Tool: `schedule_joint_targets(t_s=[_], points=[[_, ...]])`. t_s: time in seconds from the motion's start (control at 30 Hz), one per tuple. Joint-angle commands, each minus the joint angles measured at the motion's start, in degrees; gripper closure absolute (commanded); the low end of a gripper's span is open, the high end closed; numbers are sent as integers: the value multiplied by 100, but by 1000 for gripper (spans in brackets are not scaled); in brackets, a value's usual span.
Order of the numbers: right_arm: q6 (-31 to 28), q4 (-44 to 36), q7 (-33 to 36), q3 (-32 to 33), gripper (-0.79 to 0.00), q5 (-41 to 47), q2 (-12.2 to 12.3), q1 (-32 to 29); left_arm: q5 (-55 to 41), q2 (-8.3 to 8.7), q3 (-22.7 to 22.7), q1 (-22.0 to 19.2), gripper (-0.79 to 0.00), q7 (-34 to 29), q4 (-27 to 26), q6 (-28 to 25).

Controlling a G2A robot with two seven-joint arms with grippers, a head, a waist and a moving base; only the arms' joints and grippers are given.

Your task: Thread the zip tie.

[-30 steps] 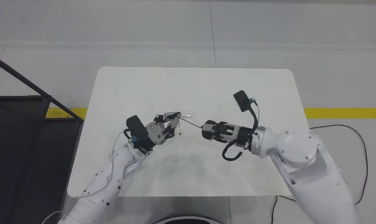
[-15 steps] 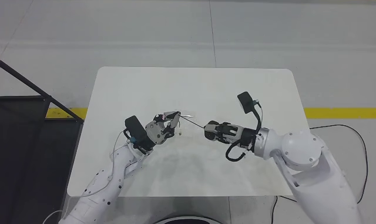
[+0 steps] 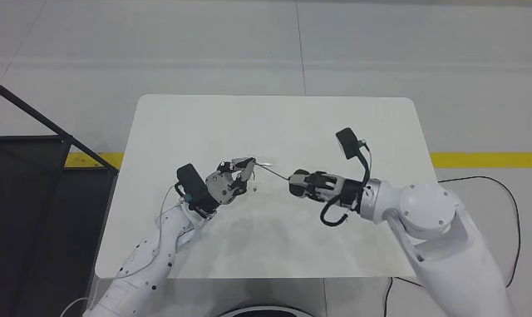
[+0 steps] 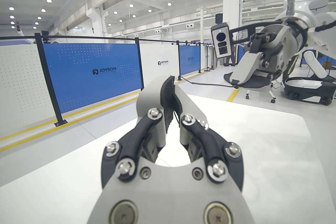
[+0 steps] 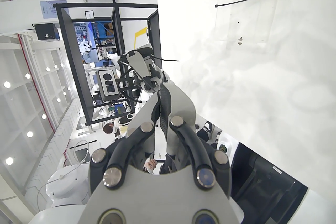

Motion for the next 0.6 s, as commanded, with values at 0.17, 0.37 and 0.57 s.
schedule_joint_targets(t_s=[0.17, 0.37, 0.57], points=[[67, 41, 28, -28, 0, 16, 7, 64, 0, 0, 0, 0, 0, 0, 0, 0], [84, 59, 24, -49, 0, 36, 13, 94, 0, 0, 0, 0, 0, 0, 0, 0], [114, 101, 28, -86, 0, 57, 14, 157, 0, 0, 0, 0, 0, 0, 0, 0]])
